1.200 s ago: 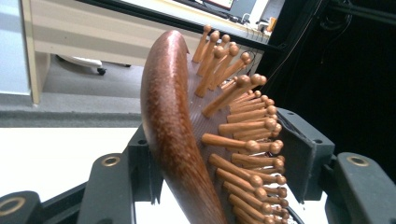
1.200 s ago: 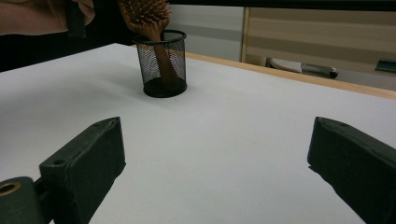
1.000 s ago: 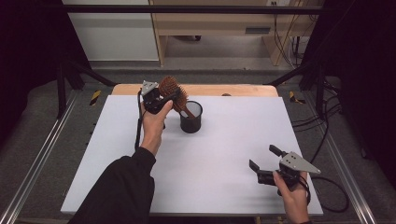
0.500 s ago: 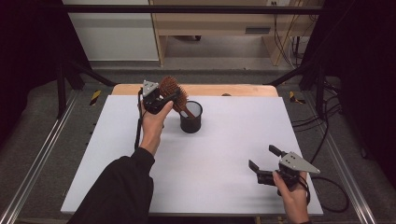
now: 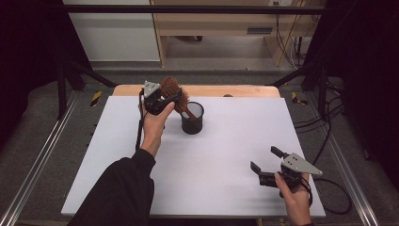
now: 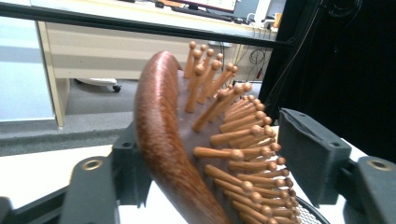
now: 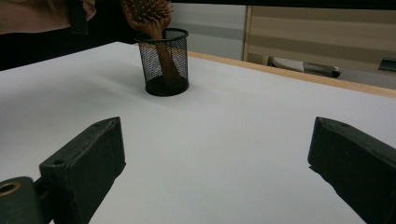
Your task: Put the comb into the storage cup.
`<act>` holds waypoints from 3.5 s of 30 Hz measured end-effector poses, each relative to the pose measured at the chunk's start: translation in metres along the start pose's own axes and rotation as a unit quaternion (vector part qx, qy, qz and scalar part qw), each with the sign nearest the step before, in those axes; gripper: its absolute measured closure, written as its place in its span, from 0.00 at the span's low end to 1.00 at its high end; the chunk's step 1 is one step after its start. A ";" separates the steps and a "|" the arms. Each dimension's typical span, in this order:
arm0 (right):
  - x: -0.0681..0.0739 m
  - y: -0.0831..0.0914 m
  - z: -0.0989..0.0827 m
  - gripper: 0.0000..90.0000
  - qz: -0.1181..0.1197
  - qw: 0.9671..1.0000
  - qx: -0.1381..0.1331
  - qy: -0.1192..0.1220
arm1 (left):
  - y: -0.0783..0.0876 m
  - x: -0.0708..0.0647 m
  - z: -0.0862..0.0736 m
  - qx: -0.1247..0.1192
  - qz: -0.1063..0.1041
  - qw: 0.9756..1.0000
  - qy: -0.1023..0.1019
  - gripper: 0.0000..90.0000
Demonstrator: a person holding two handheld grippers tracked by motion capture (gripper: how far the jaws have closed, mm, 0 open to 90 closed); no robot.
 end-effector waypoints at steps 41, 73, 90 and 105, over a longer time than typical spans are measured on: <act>0.001 0.000 0.000 0.04 0.002 1.000 0.002 -0.001 | 0.000 -0.003 -0.001 -0.005 0.001 1.000 0.000 0.05; 0.001 -0.001 -0.001 0.04 0.002 1.000 0.003 0.001 | 0.020 -0.002 -0.009 -0.014 -0.009 1.000 0.001 0.04; 0.002 -0.001 -0.001 0.04 -0.001 1.000 0.005 0.001 | 0.045 -0.004 -0.021 -0.008 -0.019 1.000 -0.011 0.03; 0.003 -0.002 -0.001 0.04 0.000 1.000 0.008 0.001 | 0.066 -0.006 -0.029 -0.011 -0.021 0.999 -0.030 0.03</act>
Point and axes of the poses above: each handheld gripper's, and its own axes: y roughly backward along the jaws, z roughly out of its top, x roughly to its left, the point moved 6 cm from there along -y, roughly forward along the jaws, and after that the axes turned 1 degree about -y, right-handed, at the moved point
